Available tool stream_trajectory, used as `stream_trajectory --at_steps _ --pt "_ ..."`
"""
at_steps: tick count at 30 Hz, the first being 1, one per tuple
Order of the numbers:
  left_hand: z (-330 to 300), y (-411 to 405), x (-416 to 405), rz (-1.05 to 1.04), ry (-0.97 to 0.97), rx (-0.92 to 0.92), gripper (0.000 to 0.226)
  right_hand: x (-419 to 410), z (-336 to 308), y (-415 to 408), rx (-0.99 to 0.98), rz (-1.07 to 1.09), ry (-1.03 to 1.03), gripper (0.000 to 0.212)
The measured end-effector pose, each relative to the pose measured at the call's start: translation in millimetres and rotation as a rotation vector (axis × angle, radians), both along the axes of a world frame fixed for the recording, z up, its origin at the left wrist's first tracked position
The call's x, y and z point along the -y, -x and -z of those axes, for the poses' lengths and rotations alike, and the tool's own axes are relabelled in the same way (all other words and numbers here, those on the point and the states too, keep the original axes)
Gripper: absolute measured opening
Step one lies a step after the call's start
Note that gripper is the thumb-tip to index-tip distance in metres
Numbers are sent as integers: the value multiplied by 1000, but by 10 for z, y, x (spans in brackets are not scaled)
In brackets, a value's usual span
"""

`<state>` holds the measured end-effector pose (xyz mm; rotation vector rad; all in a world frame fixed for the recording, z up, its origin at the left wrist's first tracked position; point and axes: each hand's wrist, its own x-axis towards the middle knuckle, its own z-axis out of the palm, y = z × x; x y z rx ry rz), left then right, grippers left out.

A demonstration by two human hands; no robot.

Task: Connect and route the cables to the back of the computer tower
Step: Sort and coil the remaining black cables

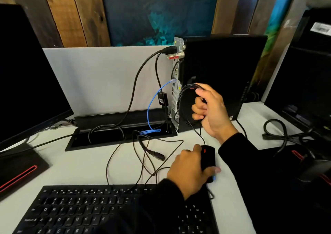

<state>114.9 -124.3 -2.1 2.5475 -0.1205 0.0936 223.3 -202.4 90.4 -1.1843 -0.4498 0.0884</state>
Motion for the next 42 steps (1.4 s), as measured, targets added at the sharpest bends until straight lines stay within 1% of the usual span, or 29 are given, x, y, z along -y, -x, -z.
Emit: stream_trajectory --at_steps 1,3,4,7,8,10,11,12,13,14,16,18,19,20,22,24,26,27,29,31,33,34,36,37,40,42 --pt "25 -44 53 15 63 -1 56 0 3 10 21 11 19 14" --pt "29 -111 69 18 171 7 49 16 13 3 35 63 59 17" --pt "9 -134 16 2 197 9 43 26 31 -14 33 84 66 18" --pt "-169 -232 -313 -67 192 20 22 72 107 -83 7 88 59 19" --pt "-264 -271 -459 -114 233 43 21 76 131 -105 2 69 50 17" --pt "-453 -339 -735 -225 395 188 22 58 180 -122 -16 30 36 12" --pt "-552 -367 -841 -239 505 262 18 34 199 -122 -20 10 30 11" --pt "-660 -390 -903 -208 619 284 12 1 214 -121 -20 -6 30 11" --pt "-744 -428 -931 -151 716 252 16 -46 222 -120 -18 -24 37 13" --pt "-816 -477 -924 -86 797 186 25 -86 219 -103 -10 -37 50 13" --pt "-900 -602 -900 -29 860 91 33 -197 209 -81 -3 -42 52 16" --pt "-947 -687 -821 -30 917 118 29 -278 200 -92 9 -5 42 19" --pt "-923 -732 -782 -44 955 153 24 -300 218 -115 50 31 87 20" --pt "-893 -783 -754 -72 969 205 21 -317 236 -157 110 79 170 20" --pt "-790 -881 -755 -168 935 320 17 -343 307 -223 226 165 363 22" --pt "-756 -982 -750 -270 954 365 12 -365 345 -243 306 309 530 27" --pt "-760 -1071 -755 -339 950 396 12 -377 343 -224 397 454 627 30" --pt "-764 -1103 -764 -362 918 408 14 -381 332 -212 453 502 657 31" --pt "-759 -1181 -812 -395 915 414 15 -382 300 -227 550 571 722 34" --pt "-772 -1263 -878 -421 922 404 12 -355 208 -269 627 644 740 34" --pt "-818 -1310 -926 -426 901 373 13 -338 51 -303 731 726 716 31" --pt "-846 -1322 -941 -427 886 354 19 -337 -50 -321 782 765 694 30" --pt "-866 -1350 -957 -448 810 330 39 -329 -299 -362 877 843 652 30" --pt "-860 -1364 -963 -453 774 331 44 -327 -432 -387 921 876 635 30" --pt "-852 -1392 -969 -426 698 362 36 -339 -800 -500 1032 918 630 35" --pt "-848 -1391 -959 -410 630 428 30 -346 -973 -605 1067 900 655 39"
